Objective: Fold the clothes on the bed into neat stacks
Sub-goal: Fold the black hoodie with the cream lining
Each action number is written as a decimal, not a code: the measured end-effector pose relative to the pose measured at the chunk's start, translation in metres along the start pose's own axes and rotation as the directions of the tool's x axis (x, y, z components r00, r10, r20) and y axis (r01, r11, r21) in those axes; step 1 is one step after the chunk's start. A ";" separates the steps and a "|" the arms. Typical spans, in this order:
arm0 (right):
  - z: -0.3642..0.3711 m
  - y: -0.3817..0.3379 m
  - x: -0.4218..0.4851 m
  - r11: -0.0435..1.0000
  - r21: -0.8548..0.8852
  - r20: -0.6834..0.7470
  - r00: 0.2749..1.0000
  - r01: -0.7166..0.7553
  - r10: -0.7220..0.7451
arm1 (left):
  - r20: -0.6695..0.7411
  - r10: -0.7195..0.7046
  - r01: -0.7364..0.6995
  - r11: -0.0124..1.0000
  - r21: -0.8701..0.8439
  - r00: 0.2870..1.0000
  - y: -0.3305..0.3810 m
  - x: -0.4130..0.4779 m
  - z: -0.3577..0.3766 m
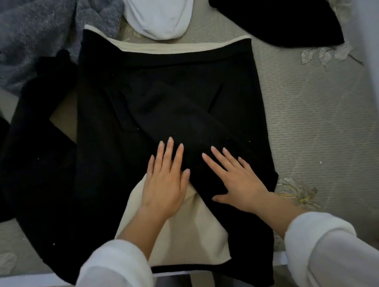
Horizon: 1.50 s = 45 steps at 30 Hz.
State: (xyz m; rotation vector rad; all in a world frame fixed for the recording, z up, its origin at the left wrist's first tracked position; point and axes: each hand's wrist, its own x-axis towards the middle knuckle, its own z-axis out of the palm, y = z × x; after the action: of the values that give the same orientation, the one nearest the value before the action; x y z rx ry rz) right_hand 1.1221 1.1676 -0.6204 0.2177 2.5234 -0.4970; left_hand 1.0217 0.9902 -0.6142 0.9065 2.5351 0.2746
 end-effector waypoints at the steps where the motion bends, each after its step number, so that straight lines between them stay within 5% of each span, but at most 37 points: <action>1: 0.004 -0.001 0.003 1.000 0.006 0.022 1.000 -0.022 0.022 | 0.099 -0.011 0.006 0.998 0.057 0.995 -0.007 0.008 0.006; 3: 0.010 -0.003 0.007 0.999 -0.005 0.047 0.997 -0.054 0.055 | 0.244 -0.075 0.051 0.993 0.102 0.967 -0.017 0.014 0.017; 10: 0.002 -0.024 0.013 0.989 0.012 0.107 0.983 -0.148 0.146 | 0.333 -0.095 0.126 0.989 -0.073 0.938 -0.019 0.019 0.011; 14: 0.003 -0.066 0.016 0.959 0.190 -0.267 0.928 -0.212 0.258 | 0.049 -0.087 0.094 0.982 -0.166 0.995 -0.057 -0.016 -0.012; 19: 0.015 -0.143 0.041 0.982 0.121 -0.293 0.940 -0.144 0.174 | -0.199 -0.401 0.331 0.891 -0.309 0.894 -0.139 -0.075 -0.034; 22: 0.020 -0.184 0.059 0.987 0.149 -0.208 0.973 -0.067 0.097 | -0.279 -0.700 0.535 0.694 -0.482 0.657 -0.187 -0.088 -0.049; 24: 0.024 -0.201 0.068 0.985 0.164 -0.102 0.992 -0.054 0.071 | -0.126 -0.876 0.588 0.412 -0.697 0.465 -0.214 -0.091 -0.058; 26: 0.030 -0.207 0.073 0.993 0.104 0.023 0.998 -0.055 0.052 | 0.103 -0.921 0.472 0.095 -0.876 0.375 -0.236 -0.089 -0.065; 29: 0.038 -0.203 0.076 0.996 -0.043 0.150 0.985 -0.077 0.083 | 0.203 -0.880 0.325 -0.060 -0.944 0.429 -0.254 -0.081 -0.076; 34: 0.031 -0.207 0.083 0.992 0.013 0.081 0.989 -0.122 0.121 | 0.365 -0.698 0.301 -0.219 -0.928 0.616 -0.268 -0.061 -0.109; 37: 0.025 -0.212 0.091 0.987 0.006 0.134 0.978 -0.163 0.161 | 0.321 -0.667 0.074 -0.371 -0.926 0.672 -0.277 -0.069 -0.134; 41: 0.021 -0.221 0.098 0.980 -0.035 0.153 0.968 -0.196 0.199 | 0.274 -0.768 -0.192 -0.455 -0.869 0.579 -0.285 -0.118 -0.136; 45: 0.019 -0.224 0.101 0.973 -0.097 0.158 0.962 -0.210 0.224 | 0.418 -0.779 -0.147 -0.535 -0.832 0.468 -0.284 -0.140 -0.112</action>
State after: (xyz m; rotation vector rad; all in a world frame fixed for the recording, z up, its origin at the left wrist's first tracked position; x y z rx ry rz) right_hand 0.9901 0.9598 -0.6228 0.4010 2.3150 -0.3127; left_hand 0.9094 0.6788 -0.5598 -1.3482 1.3915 2.2145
